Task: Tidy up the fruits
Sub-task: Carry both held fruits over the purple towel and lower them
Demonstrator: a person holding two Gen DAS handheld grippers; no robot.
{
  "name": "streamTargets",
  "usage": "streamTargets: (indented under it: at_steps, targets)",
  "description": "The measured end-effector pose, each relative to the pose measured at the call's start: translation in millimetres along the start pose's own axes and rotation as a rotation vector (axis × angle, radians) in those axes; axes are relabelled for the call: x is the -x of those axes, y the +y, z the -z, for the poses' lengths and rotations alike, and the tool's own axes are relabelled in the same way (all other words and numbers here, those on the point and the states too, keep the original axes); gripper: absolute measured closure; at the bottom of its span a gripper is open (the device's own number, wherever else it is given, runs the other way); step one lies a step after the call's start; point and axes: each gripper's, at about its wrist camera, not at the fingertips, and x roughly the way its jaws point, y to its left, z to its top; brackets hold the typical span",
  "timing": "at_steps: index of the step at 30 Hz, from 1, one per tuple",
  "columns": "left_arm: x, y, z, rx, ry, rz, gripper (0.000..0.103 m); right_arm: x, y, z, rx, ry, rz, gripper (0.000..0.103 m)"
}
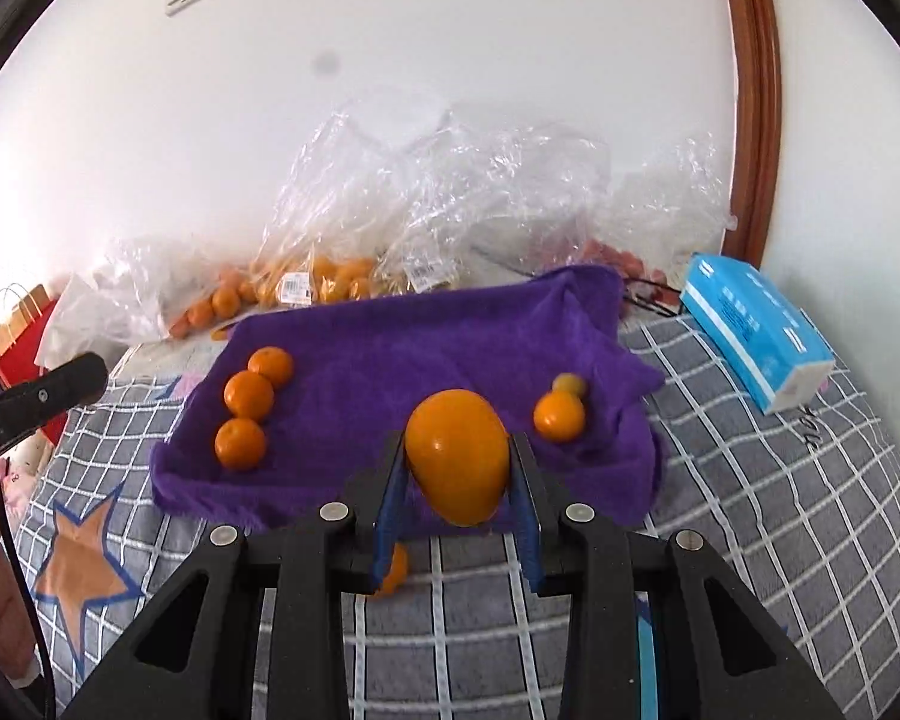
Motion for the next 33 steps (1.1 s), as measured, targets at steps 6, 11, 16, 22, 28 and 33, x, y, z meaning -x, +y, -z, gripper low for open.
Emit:
streamTargets:
  at_steps: [6,11,16,22,28,33]
  targets:
    - [-24.5,13.7,-2.4,0.084,-0.03,0.016,0.076,-22.2,-0.1,-18.5,-0.004,-0.01,0.0,0.071]
    - [-34.3,27.9,14.0,0.107,-0.046,0.003,0.076,-40.6,3.2,-26.8,0.007,-0.042,0.005,0.071]
    - [-53.0,45.4,24.7,0.189,-0.001,0.008,0.076,-47.0,-2.6,-20.2,-0.023,-0.112,-0.034,0.07]
    - [-52.9,42.0,28.8,0.175,-0.015,-0.001,0.076,-57.2,-17.1,-14.2,-0.053,-0.099,-0.025,0.07]
    - [-65.3,35.0,33.8,0.119,0.005,-0.034,0.076,-66.2,-24.9,-9.8,-0.086,-0.078,-0.027,0.07]
    - [-67.5,32.8,34.5,0.106,0.014,-0.026,0.076,-69.8,-18.7,-5.1,-0.058,-0.07,-0.032,0.07]
